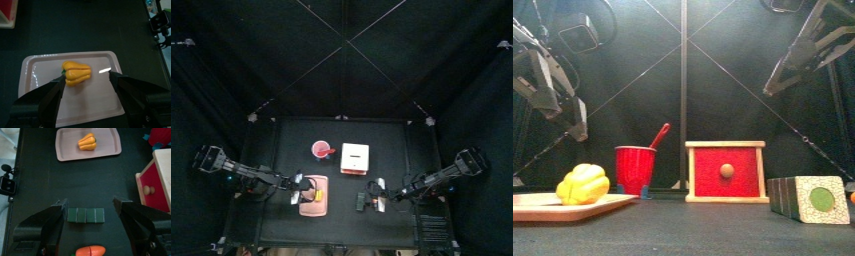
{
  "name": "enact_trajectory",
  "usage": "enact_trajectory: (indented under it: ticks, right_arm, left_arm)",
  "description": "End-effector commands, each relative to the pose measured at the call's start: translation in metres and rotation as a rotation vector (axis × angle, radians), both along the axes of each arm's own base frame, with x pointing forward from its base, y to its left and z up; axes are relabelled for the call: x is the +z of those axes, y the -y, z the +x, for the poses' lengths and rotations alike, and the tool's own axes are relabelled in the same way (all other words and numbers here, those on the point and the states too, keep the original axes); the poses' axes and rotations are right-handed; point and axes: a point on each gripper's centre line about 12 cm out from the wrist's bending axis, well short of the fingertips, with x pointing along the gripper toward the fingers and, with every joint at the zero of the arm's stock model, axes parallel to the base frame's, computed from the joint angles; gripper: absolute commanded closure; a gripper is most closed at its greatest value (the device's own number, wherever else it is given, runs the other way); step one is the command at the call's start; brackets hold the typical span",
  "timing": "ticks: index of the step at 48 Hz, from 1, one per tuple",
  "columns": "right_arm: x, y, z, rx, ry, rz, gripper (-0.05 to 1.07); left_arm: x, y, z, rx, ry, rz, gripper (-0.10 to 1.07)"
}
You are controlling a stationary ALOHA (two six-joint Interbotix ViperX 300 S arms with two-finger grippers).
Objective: Grab squash
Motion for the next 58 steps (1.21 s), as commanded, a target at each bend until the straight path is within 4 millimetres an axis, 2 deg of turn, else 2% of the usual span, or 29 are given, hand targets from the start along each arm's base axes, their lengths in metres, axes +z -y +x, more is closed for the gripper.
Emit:
enact_trajectory:
  ticks: [1, 9, 16, 23, 33, 46, 58]
  right_arm:
    - [0.013, -0.001, -0.001, 0.005, 0.040, 0.017, 0.03]
    - [0.023, 0.003, -0.004, 0.001, 0.073, 0.023, 0.03]
    - [0.029, 0.009, -0.005, -0.010, 0.098, 0.018, 0.03]
    - [0.027, 0.010, -0.007, -0.019, 0.088, 0.031, 0.03]
    - [0.014, 0.007, -0.005, -0.033, 0.037, 0.066, 0.03]
    - [0.017, 0.013, -0.002, -0.063, 0.044, 0.079, 0.03]
    - [0.016, 0.014, -0.003, -0.061, 0.042, 0.072, 0.03]
  left_arm:
    - [0.009, 0.000, 0.008, 0.015, 0.016, -0.016, -0.02]
    - [0.010, -0.002, 0.009, 0.019, -0.052, -0.014, -0.02]
    - [0.020, -0.009, 0.015, 0.015, -0.175, 0.021, -0.02]
    - [0.026, -0.010, 0.019, -0.005, -0.260, 0.067, -0.02]
    - [0.020, -0.016, 0.023, 0.077, -0.382, 0.128, -0.02]
    - [0.013, 0.010, 0.035, 0.139, -0.379, 0.235, -0.02]
    - [-0.004, 0.020, 0.040, 0.247, -0.385, 0.195, -0.02]
